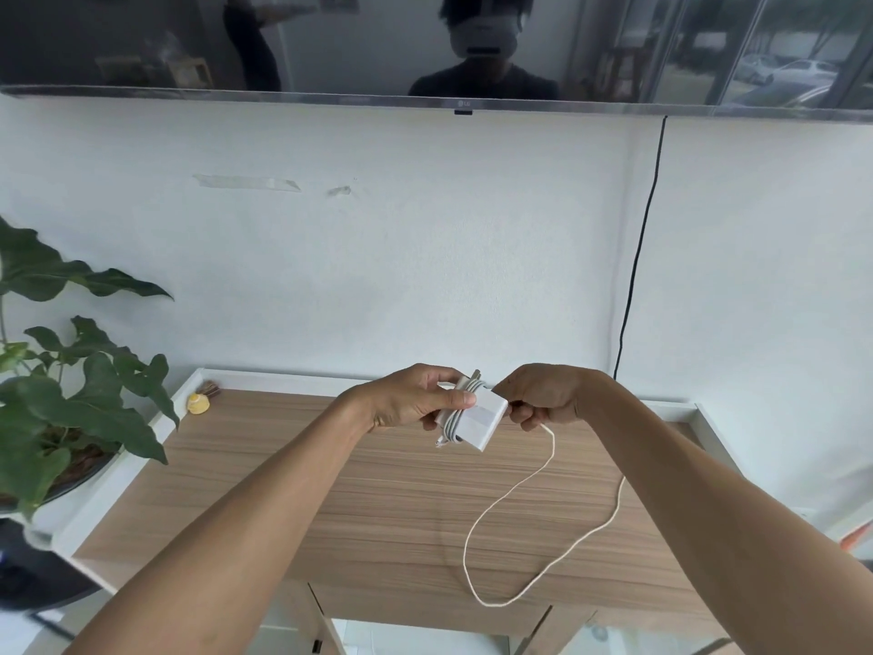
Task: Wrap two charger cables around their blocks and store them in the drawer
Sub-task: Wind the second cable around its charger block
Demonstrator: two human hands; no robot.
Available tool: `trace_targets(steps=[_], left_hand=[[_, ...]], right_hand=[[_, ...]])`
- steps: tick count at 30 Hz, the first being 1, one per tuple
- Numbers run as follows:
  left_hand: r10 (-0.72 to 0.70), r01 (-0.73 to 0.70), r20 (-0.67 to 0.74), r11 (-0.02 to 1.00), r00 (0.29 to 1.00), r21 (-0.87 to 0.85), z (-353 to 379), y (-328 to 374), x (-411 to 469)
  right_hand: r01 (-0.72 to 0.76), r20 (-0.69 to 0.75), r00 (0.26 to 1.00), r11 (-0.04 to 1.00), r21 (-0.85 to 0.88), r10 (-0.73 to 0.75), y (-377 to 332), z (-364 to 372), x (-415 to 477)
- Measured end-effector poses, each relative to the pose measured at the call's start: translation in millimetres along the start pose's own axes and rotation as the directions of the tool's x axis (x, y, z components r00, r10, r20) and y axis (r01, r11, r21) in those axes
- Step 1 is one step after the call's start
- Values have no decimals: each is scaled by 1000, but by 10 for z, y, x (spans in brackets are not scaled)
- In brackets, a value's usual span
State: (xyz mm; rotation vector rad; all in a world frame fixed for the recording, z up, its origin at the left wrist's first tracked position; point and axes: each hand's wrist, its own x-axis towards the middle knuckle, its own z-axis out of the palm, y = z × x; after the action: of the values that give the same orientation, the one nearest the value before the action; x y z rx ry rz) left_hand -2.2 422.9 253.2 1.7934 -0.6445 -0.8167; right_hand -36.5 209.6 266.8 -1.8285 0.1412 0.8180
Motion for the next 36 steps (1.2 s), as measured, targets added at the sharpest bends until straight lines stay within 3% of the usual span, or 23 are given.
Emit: trace_targets(steps=[3,7,13,18,22,26,31,36], left_hand=[[5,-4,-31,999,999,42,-12,-23,19],[36,-29,-92,997,995,76,16,-56,49],[65,-37,-179,987,982,154,50,-17,110],[104,58,-313,882,944,468,-4,-104,163],[99,8,-402,966,910,257,7,-114,157],[68,-46,-445,997,893,61,22,-61,202],[-11,-55,-516,992,856,-111,46,-66,215],[-88,-79,-466,941,880,-328,78,-20,191]], right_hand=[[12,-53,998,996,-92,-17,-84,-18,-46],[-24,-260,963,932,-361,-76,-165,42,-52],[-57,-449,885,929,-367,-123,-220,85,5],[24,-543,797,912,-410,-265,-218,179,-6],[101,-551,714,842,-530,-432,-195,286,-32],[176,-546,536,718,-673,-644,-86,438,9],[258,-511,407,632,-731,-757,57,632,60],[312,-510,328,601,-736,-795,127,683,75]])
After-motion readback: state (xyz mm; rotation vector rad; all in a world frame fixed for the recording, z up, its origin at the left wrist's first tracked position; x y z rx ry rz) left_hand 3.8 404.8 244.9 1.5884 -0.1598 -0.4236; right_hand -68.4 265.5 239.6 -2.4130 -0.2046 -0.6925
